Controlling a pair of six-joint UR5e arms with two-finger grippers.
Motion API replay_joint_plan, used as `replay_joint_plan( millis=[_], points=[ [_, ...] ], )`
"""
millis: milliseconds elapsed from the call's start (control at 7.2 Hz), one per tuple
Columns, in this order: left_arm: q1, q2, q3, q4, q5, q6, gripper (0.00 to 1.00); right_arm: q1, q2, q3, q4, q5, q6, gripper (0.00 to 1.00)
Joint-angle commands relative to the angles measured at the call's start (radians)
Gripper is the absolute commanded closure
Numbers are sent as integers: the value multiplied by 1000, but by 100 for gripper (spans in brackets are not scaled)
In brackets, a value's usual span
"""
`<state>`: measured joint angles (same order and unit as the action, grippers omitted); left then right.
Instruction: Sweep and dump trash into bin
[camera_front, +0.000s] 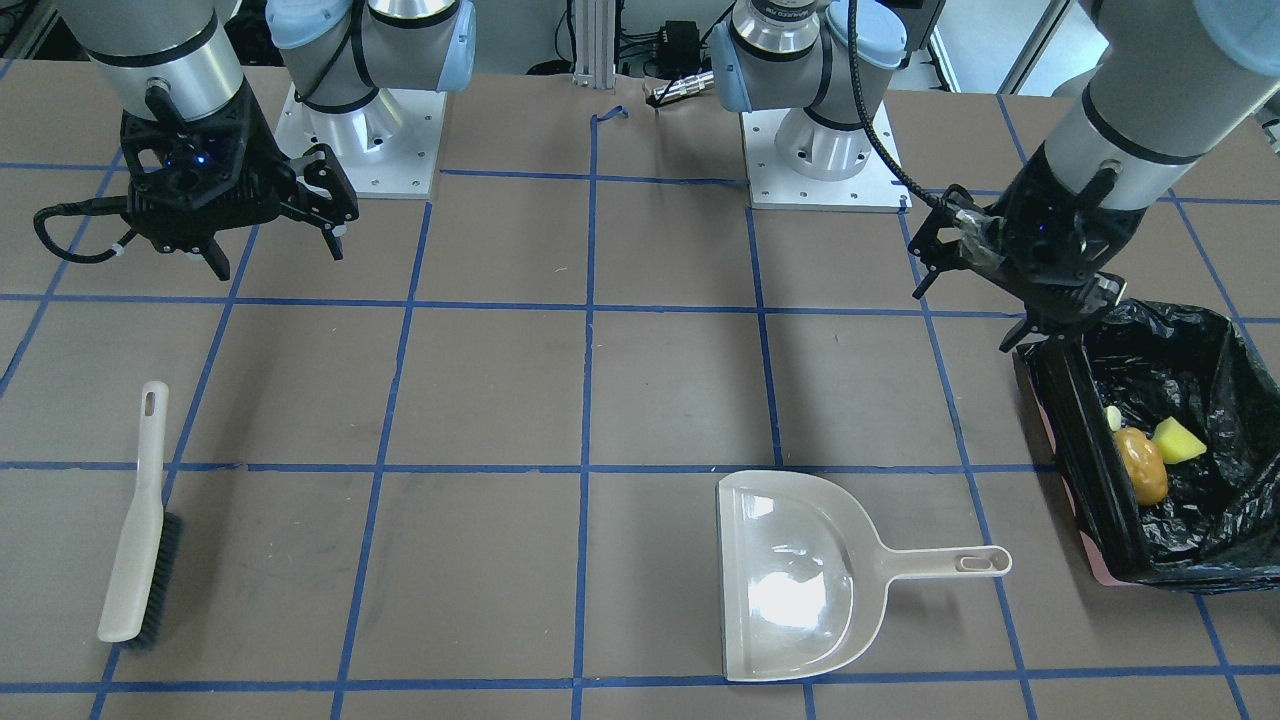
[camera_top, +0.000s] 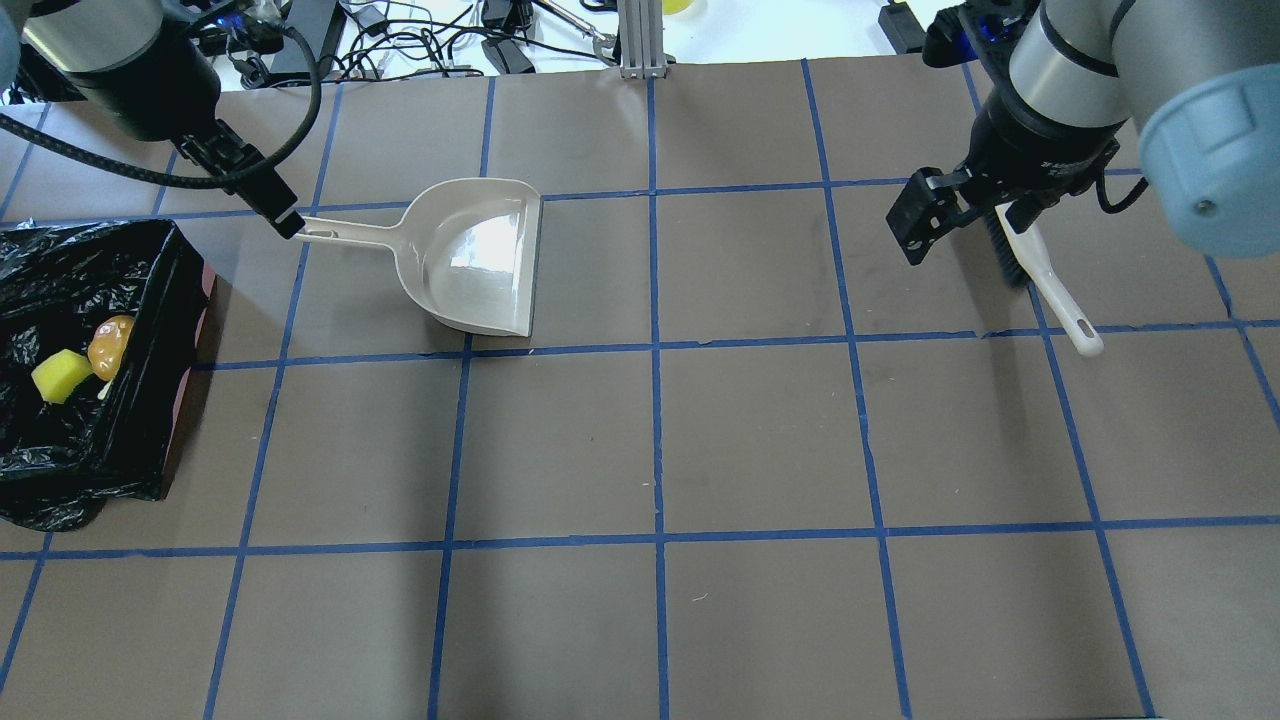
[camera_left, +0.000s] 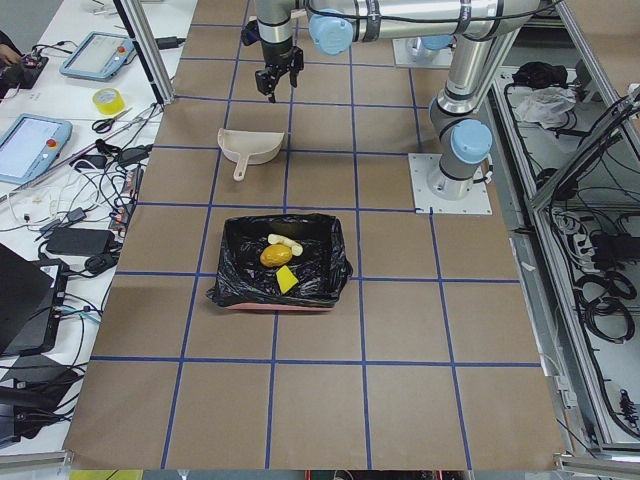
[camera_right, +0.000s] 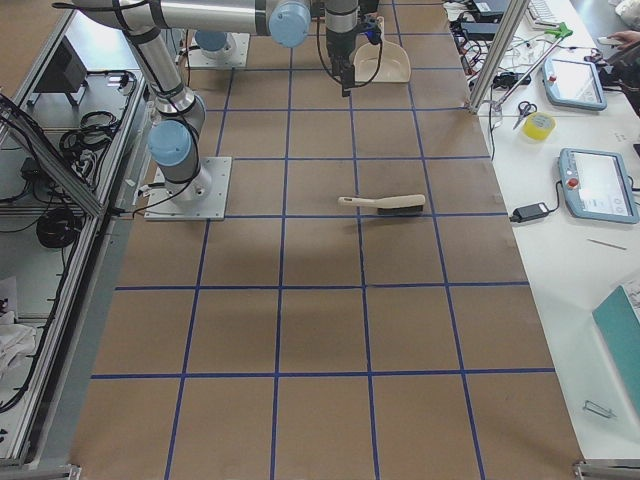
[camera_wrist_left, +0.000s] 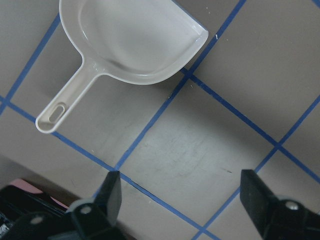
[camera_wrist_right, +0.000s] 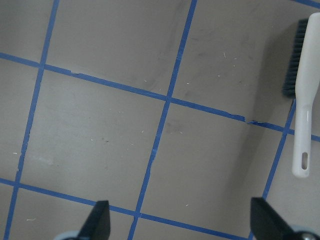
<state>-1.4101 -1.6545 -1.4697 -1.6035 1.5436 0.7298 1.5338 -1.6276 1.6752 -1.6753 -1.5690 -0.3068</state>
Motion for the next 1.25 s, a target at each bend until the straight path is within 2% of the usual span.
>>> replay_joint_plan(
  millis=[0, 278, 556, 833, 972, 1111],
  points=[
    [-3, 19, 2, -6, 1, -299, 0, -1, 0, 0, 18, -3, 0, 0],
    [-48, 30, 2, -6, 4, -534, 0, -1, 0, 0, 23, -3, 0, 0],
    [-70, 33, 0, -10, 3, -662, 0, -1, -11, 0, 23, -5, 0, 0],
    [-168, 27, 0, -4, 6, -726, 0, -1, -21, -2, 23, -6, 0, 0],
    [-185, 13, 6, -3, 76, -728, 0, -1, -55, 0, 34, -5, 0, 0],
    [-169, 30, 0, -4, 84, -695, 0, -3, -52, 0, 32, 1, -9, 0]
  ],
)
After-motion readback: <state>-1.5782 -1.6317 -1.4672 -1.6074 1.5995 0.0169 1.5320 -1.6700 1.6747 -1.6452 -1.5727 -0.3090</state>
